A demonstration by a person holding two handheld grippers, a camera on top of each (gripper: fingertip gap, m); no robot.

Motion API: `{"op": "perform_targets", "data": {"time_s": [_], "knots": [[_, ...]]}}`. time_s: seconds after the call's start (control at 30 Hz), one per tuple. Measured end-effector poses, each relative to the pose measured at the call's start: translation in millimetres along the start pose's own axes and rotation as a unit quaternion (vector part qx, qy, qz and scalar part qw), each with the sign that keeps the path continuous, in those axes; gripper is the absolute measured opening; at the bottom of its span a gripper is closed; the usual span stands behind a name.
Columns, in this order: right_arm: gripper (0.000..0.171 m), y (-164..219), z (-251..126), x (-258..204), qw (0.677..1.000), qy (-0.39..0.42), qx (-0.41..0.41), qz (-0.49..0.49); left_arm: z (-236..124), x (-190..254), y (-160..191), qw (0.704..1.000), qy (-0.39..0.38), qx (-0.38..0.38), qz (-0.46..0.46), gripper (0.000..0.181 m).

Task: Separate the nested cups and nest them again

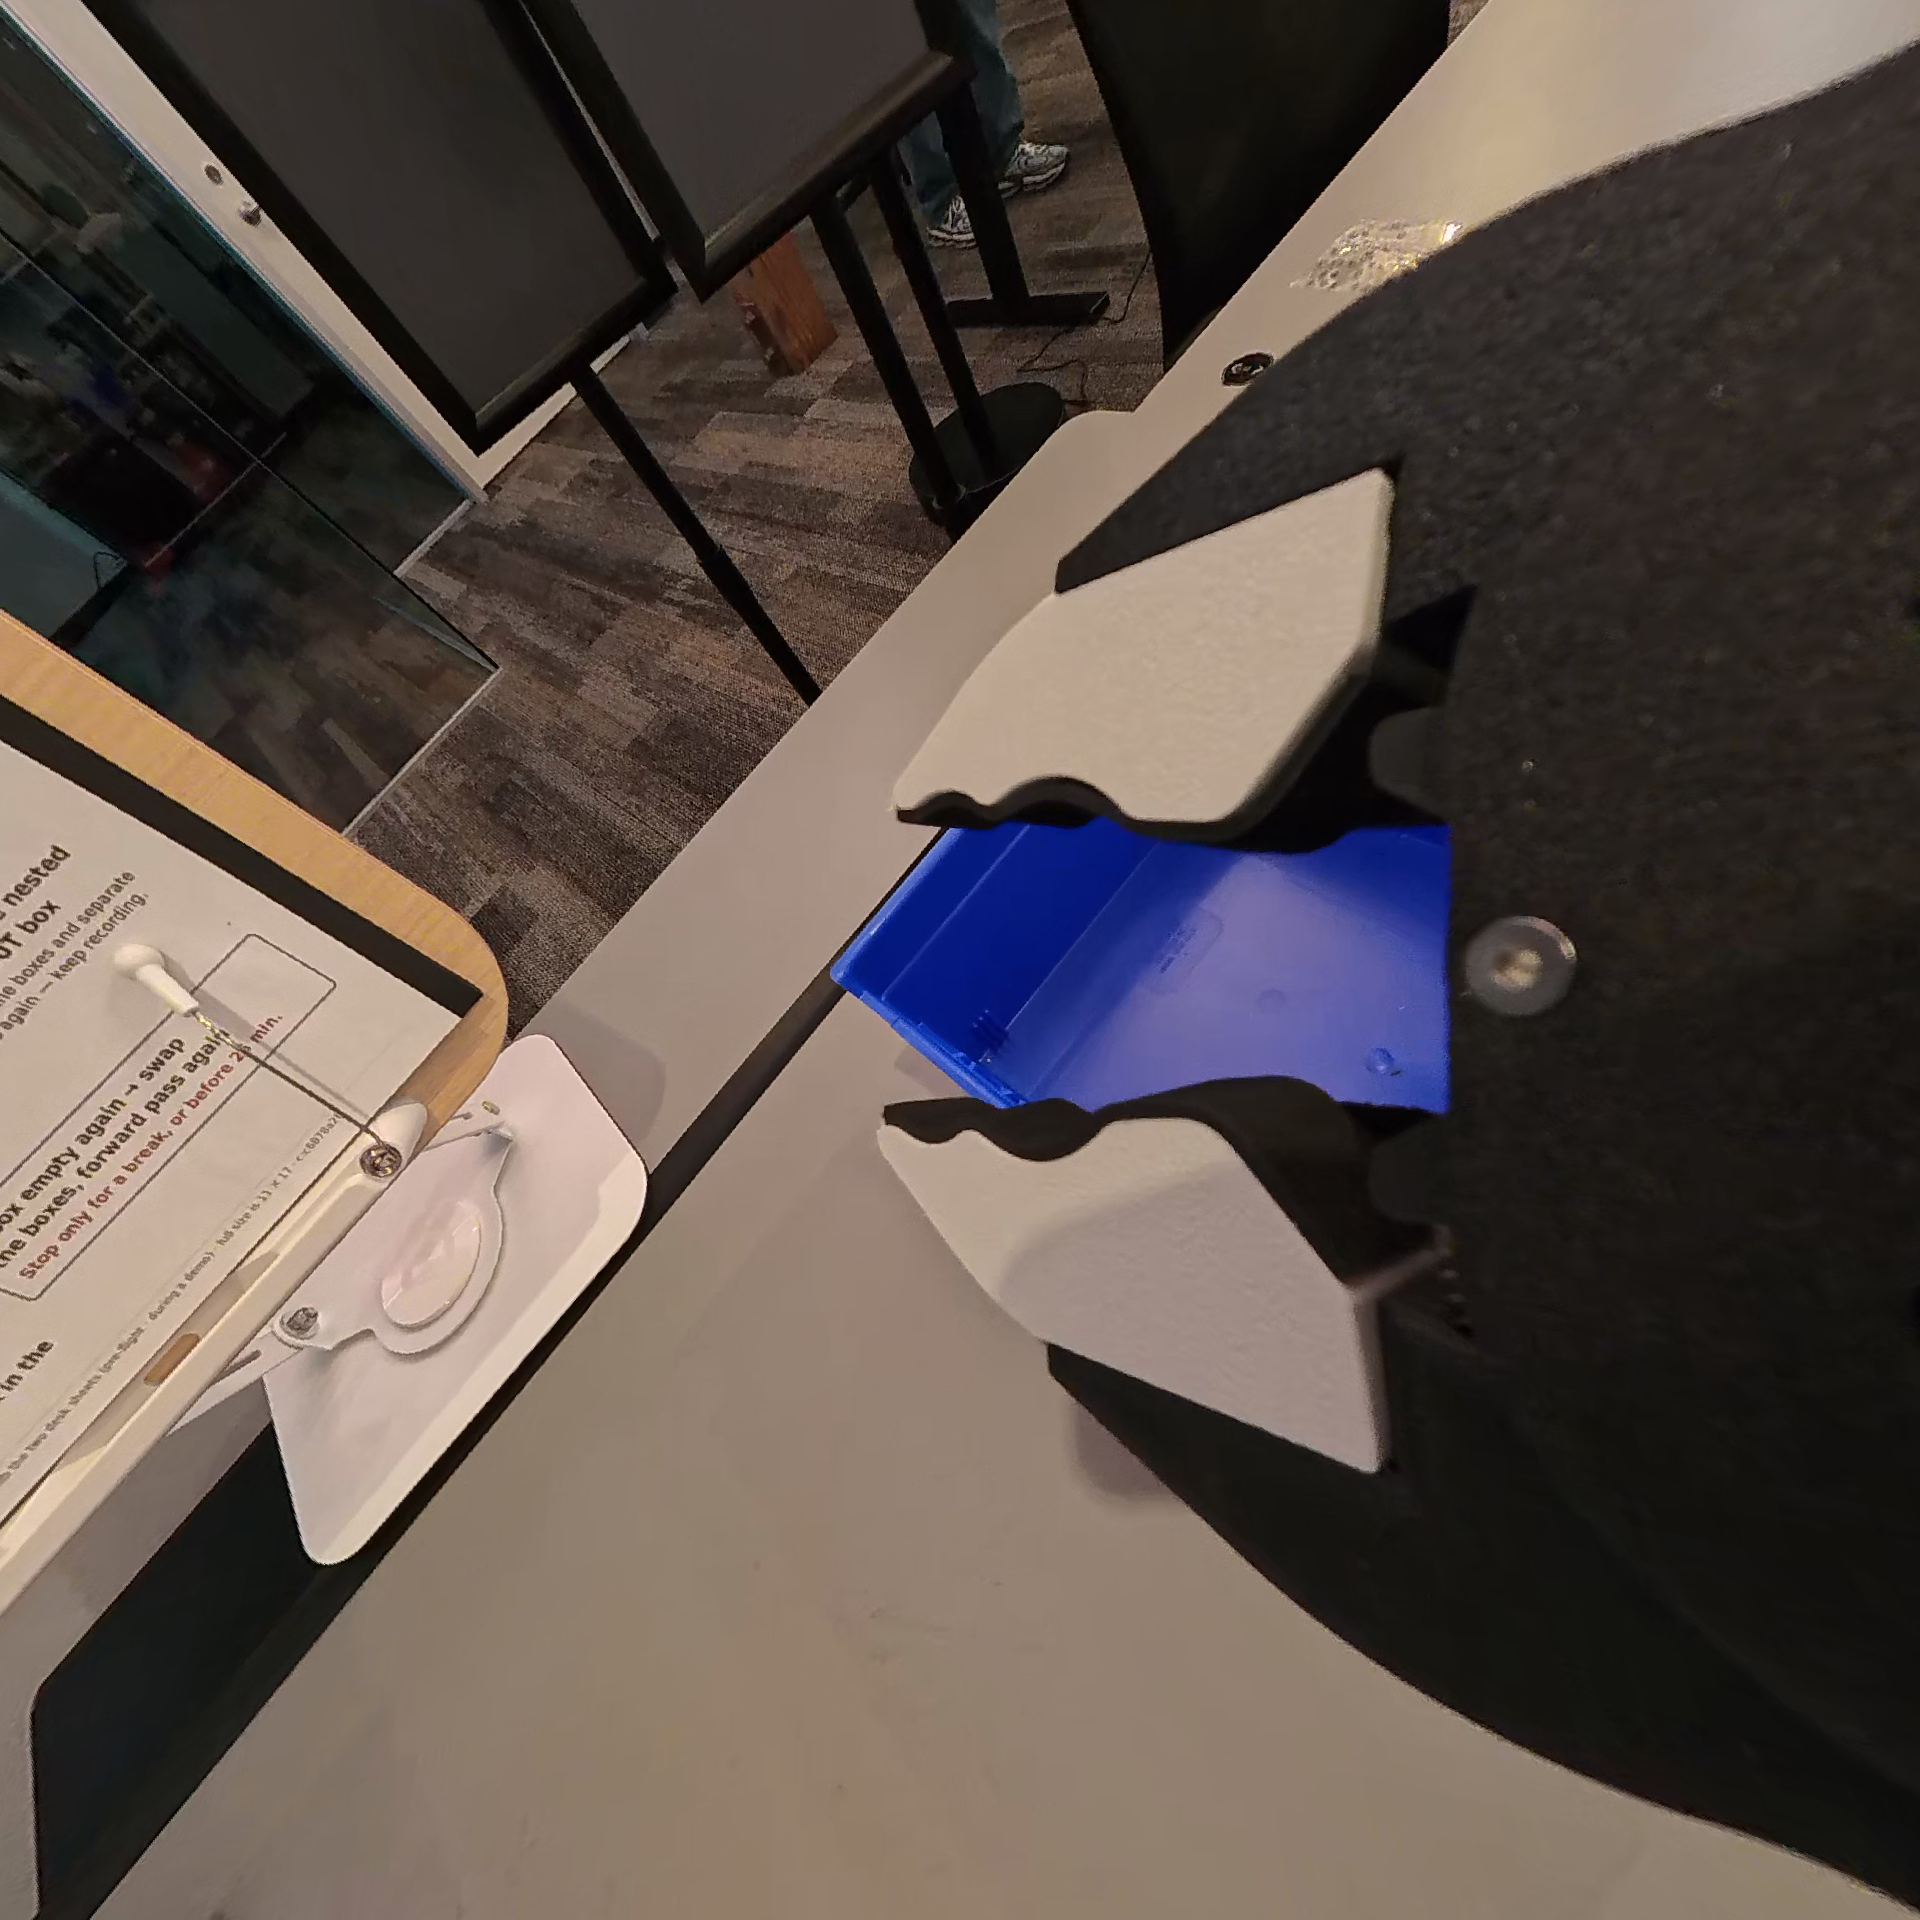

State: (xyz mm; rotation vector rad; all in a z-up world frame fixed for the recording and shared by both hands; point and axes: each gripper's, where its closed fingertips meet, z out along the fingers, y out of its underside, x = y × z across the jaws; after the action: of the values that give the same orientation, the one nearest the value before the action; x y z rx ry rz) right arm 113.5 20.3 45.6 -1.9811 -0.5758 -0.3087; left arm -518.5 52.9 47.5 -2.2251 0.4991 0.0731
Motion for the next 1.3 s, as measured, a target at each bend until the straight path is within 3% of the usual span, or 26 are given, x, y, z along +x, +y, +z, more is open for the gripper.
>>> {"op": "perform_targets", "data": {"time_s": [0.17, 0.27, 0.37, 0.5, 0.9, 1.1, 1.3], "knots": [[0.049, -2, -2, -1, 1.0, -0.01, 0.008, 0.006, -43, 78, -28, 0.978, 0.103, 0.121, 0.136, 0.058], [0.049, -4, -5, -3, 1.0, -0.017, 0.015, 0.011, -41, 129, 2, 0.951, 0.186, 0.056, 0.24, 0.05], [0.049, -7, -6, -5, 1.0, -0.022, 0.019, 0.01, -33, 157, 30, 0.923, 0.208, -0.023, 0.322, 0.048], [0.049, -6, -7, -4, 0.999, -0.025, 0.021, 0.013, -26, 195, 46, 0.894, 0.258, -0.102, 0.353, 0.044], [0.05, 1, -7, 5, 0.999, -0.029, 0.018, 0.032, 20, 210, 83, 0.845, 0.233, -0.291, 0.383, 0.034], [0.05, 1, -8, 6, 0.999, -0.031, 0.018, 0.034, 29, 208, 92, 0.835, 0.229, -0.327, 0.377, 0.025], [0.05, 3, -8, 7, 0.999, -0.033, 0.016, 0.036, 28, 204, 96, 0.829, 0.232, -0.341, 0.378, 0.004]]}}
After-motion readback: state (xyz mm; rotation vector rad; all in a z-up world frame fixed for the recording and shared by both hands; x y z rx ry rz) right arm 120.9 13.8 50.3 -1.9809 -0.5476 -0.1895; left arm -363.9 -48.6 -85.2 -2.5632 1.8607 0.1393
